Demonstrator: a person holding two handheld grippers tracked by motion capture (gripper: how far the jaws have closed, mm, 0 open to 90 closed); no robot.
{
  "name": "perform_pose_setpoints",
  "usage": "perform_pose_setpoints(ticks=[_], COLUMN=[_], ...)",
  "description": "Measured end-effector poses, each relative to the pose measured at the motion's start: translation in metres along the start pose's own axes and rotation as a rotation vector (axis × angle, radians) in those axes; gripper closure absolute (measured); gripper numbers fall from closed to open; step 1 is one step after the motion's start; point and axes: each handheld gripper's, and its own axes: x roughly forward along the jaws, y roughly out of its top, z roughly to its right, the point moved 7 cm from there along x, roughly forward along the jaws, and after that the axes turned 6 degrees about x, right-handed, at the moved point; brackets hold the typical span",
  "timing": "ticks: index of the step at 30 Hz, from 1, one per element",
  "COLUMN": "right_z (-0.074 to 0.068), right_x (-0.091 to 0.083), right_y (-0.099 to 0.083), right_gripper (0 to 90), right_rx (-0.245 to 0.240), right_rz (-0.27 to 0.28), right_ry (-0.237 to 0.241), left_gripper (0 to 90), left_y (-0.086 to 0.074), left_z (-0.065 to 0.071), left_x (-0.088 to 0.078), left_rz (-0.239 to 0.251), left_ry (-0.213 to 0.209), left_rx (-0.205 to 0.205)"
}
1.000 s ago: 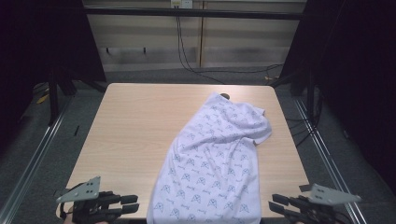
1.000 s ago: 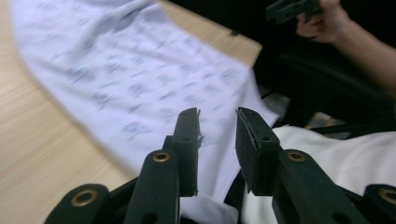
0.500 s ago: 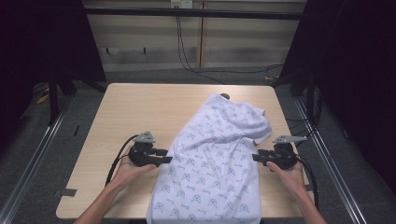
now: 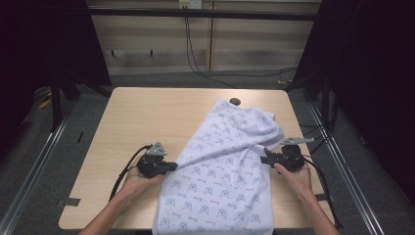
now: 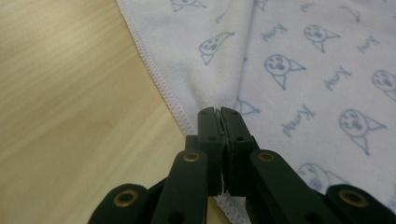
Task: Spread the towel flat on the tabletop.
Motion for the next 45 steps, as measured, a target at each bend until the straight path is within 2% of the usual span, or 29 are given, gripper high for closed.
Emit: perform_pose_setpoints(ticks=[1,2,3,4,5,6,7,8,11,14,15,16,17,18,19,20,21,24,26,27,29,30,31,32,33,36,37,41,45], right_z=[-0.005,-0.005,-0.009,-0.009,-0.014,-0.017,-0.021,-0.026,-0.038,-0.041,-0.042,-0.042,-0.043,-0.043,-0.044,-0.044,-0.045,-0.044,-0.041,-0.041,-0.041,-0.042,-0.042,-0.043,-0.044,-0.047,-0.048,-0.054,-0.070], right_x=[-0.001,-0.001,0.001,0.001,0.006,0.008,0.010,0.013,0.020,0.027,0.033,0.033,0.036,0.036,0.028,0.023,0.014,-0.004,-0.028,-0.028,-0.042,-0.046,-0.050,-0.053,-0.058,-0.068,-0.070,-0.074,-0.079], right_y=[-0.001,-0.001,0.000,0.000,-0.001,-0.001,-0.001,-0.001,0.002,0.004,0.004,0.004,0.002,0.002,0.001,0.001,0.001,-0.002,-0.019,-0.019,-0.036,-0.042,-0.047,-0.051,-0.056,-0.066,-0.069,-0.076,-0.086], right_gripper=[61.4,61.4,61.4,61.4,61.2,61.2,61.2,61.3,60.2,62.2,70.0,70.0,81.5,81.5,87.9,88.3,88.7,88.9,88.9,88.9,88.8,88.8,88.6,88.1,87.6,87.5,87.1,85.8,79.5], right_rx=[-0.002,-0.002,-0.002,-0.002,-0.011,-0.016,-0.027,-0.032,-0.057,-0.061,-0.058,-0.058,-0.071,-0.071,-0.078,-0.073,-0.070,-0.055,-0.027,-0.027,-0.018,-0.014,-0.015,-0.010,0.009,0.019,0.024,0.012,-0.020], right_rz=[0.002,0.002,0.008,0.008,-0.007,-0.015,-0.018,-0.025,-0.034,-0.039,-0.056,-0.056,-0.079,-0.079,-0.073,-0.059,-0.047,-0.015,-0.006,-0.006,-0.029,-0.036,-0.040,-0.045,-0.045,-0.049,-0.049,-0.069,-0.099], right_ry=[0.026,0.026,0.043,0.043,0.066,0.076,0.096,0.111,0.124,0.135,0.136,0.136,0.128,0.128,0.132,0.133,0.137,0.137,0.126,0.126,0.112,0.108,0.100,0.097,0.099,0.118,0.123,0.142,0.170], left_gripper=[88.0,88.0,87.8,87.7,87.6,87.4,86.5,85.9,80.7,74.8,69.6,67.9,65.7,65.5,64.4,64.3,66.1,67.6,67.4,67.4,67.5,67.3,67.4,68.4,71.0,85.0,87.8,89.3,88.9], left_y=[-0.005,-0.010,-0.023,-0.023,-0.034,-0.034,-0.042,-0.044,-0.048,-0.046,-0.041,-0.041,-0.033,-0.033,-0.024,-0.024,-0.014,-0.004,0.007,0.007,0.019,0.020,0.019,0.019,0.016,0.009,0.006,-0.005,-0.028], left_z=[0.003,0.006,0.015,0.015,0.027,0.027,0.039,0.044,0.053,0.051,0.042,0.042,0.029,0.029,0.017,0.017,0.006,-0.002,-0.008,-0.008,-0.009,-0.007,-0.007,-0.007,-0.004,0.003,0.006,0.019,0.051], left_x=[-0.005,-0.010,-0.022,-0.022,-0.034,-0.034,-0.042,-0.045,-0.049,-0.048,-0.046,-0.046,-0.042,-0.042,-0.038,-0.038,-0.032,-0.024,-0.016,-0.016,-0.002,0.004,0.011,0.011,0.019,0.012,0.009,-0.004,-0.028], left_rz=[0.002,0.003,0.013,0.013,0.003,0.003,-0.007,-0.014,-0.015,0.005,0.023,0.023,0.052,0.052,0.074,0.074,0.093,0.102,0.110,0.110,0.107,0.091,0.061,0.061,0.051,0.027,0.029,0.004,-0.022], left_ry=[0.001,-0.013,-0.050,-0.050,-0.088,-0.088,-0.102,-0.114,-0.138,-0.124,-0.101,-0.101,-0.069,-0.069,-0.048,-0.048,-0.031,-0.028,-0.007,-0.007,0.013,0.008,0.030,0.030,0.053,0.038,0.035,-0.016,-0.107], left_rx=[-0.008,-0.019,-0.055,-0.055,-0.071,-0.071,-0.065,-0.067,-0.045,-0.035,-0.054,-0.054,-0.082,-0.082,-0.106,-0.106,-0.119,-0.140,-0.143,-0.143,-0.124,-0.117,-0.092,-0.092,-0.062,-0.032,-0.041,-0.045,-0.068])
